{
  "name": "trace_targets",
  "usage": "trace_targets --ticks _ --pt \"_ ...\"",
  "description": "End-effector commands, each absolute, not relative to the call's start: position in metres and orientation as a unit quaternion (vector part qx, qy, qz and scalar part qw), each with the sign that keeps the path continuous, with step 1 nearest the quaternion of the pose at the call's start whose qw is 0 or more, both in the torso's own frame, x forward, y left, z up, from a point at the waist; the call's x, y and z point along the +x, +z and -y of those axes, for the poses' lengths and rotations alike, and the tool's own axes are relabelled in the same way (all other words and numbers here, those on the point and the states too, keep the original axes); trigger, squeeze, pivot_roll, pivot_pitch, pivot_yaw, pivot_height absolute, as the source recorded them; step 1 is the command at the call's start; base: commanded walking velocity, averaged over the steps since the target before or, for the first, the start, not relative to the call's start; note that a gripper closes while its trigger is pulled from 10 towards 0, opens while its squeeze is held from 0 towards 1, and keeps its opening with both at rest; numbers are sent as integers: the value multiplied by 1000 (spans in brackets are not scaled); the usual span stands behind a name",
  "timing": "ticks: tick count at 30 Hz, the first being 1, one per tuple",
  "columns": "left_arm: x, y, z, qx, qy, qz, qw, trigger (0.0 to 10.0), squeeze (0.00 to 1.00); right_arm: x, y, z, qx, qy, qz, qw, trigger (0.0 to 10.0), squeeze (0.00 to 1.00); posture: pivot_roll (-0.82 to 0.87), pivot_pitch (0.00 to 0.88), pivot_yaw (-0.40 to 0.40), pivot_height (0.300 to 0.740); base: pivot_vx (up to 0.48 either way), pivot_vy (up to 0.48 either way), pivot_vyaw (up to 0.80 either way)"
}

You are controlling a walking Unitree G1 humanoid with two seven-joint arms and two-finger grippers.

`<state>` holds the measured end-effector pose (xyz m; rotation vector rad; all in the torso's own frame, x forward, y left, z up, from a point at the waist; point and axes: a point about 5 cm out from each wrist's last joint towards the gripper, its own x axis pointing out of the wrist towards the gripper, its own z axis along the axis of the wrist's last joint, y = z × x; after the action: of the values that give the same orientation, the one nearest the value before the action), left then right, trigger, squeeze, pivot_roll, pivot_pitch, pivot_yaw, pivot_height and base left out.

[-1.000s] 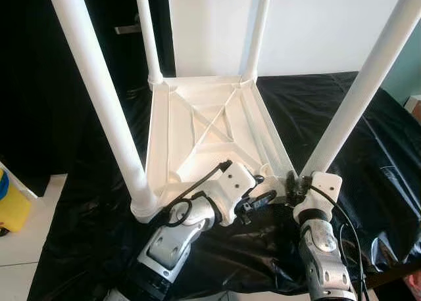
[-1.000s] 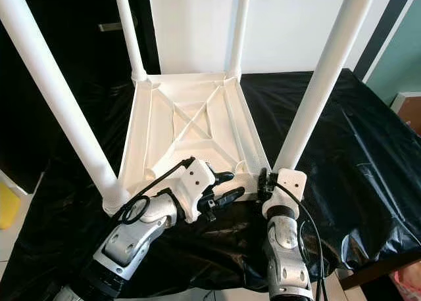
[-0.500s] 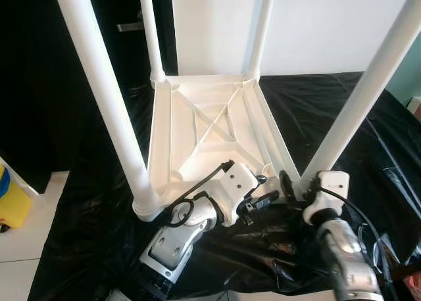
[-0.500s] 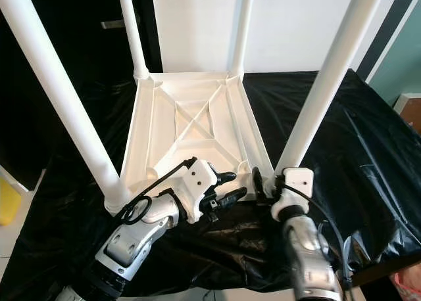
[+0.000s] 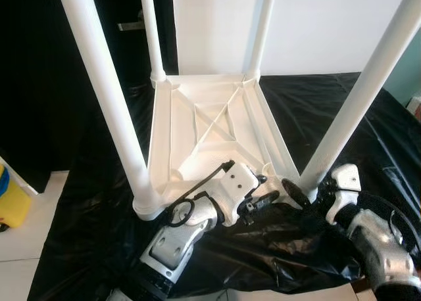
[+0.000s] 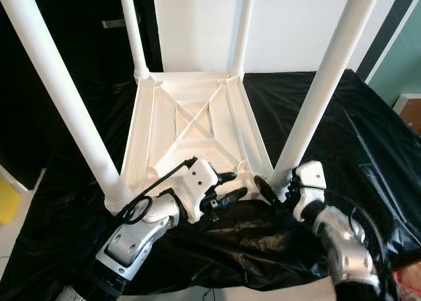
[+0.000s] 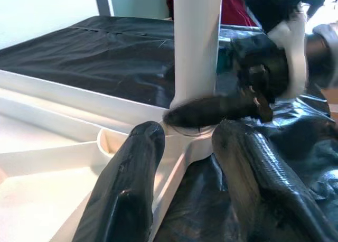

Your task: Building children table

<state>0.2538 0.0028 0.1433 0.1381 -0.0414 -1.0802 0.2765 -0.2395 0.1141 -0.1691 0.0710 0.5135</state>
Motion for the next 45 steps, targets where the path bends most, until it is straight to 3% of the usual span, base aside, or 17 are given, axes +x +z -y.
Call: trace_targets --ticks 1,3,4,5,7,8,20,21,23,24,32,45 --pt "253 141 -1 73 -524 19 848 10000 0 283 113 240 -101 275 -45 955 7529 0 -38 0 -43 740 0 0 0" --pt "253 141 -1 73 -524 19 848 10000 0 283 113 240 -101 275 -45 955 7529 0 -38 0 -43 740 0 0 0" --pt "254 142 -1 74 -523 19 849 10000 0 286 114 239 -106 280 -44 953 6235 0 -38 0 -43 740 0 0 0" --pt "255 142 -3 74 -518 20 852 10000 0 290 114 238 -110 284 -46 951 1608 0 -25 0 -51 740 0 0 0" --pt "256 143 -4 74 -515 20 854 10000 0 291 114 238 -112 286 -47 951 1608 0 -24 0 -52 740 0 0 0" --pt "256 143 -5 74 -512 21 856 10000 0 291 113 238 -113 293 -51 948 0 0 -17 0 -58 740 0 0 0" --pt "254 142 -7 72 -508 18 858 10000 0 284 103 241 -93 307 -69 945 0 0 -19 0 -59 740 0 0 0" --pt "254 142 -7 71 -508 18 858 10000 0 282 101 241 -87 306 -71 945 7843 0 -21 0 -58 740 0 0 0" --pt "254 142 -7 71 -508 18 858 10000 0 282 101 241 -87 306 -71 945 7843 0 -21 0 -58 740 0 0 0" --pt "254 142 -6 70 -509 18 858 10000 0 278 100 239 -70 283 -63 955 10000 0 -27 0 -56 740 0 0 0" --pt "254 142 -6 70 -513 17 855 10000 0 272 101 230 -56 224 -42 972 10000 0 -38 0 -43 740 0 0 0" --pt "252 141 -3 70 -528 15 847 10000 0 267 101 196 -2 -15 -16 1000 10000 0 -54 0 -25 740 0 0 0"
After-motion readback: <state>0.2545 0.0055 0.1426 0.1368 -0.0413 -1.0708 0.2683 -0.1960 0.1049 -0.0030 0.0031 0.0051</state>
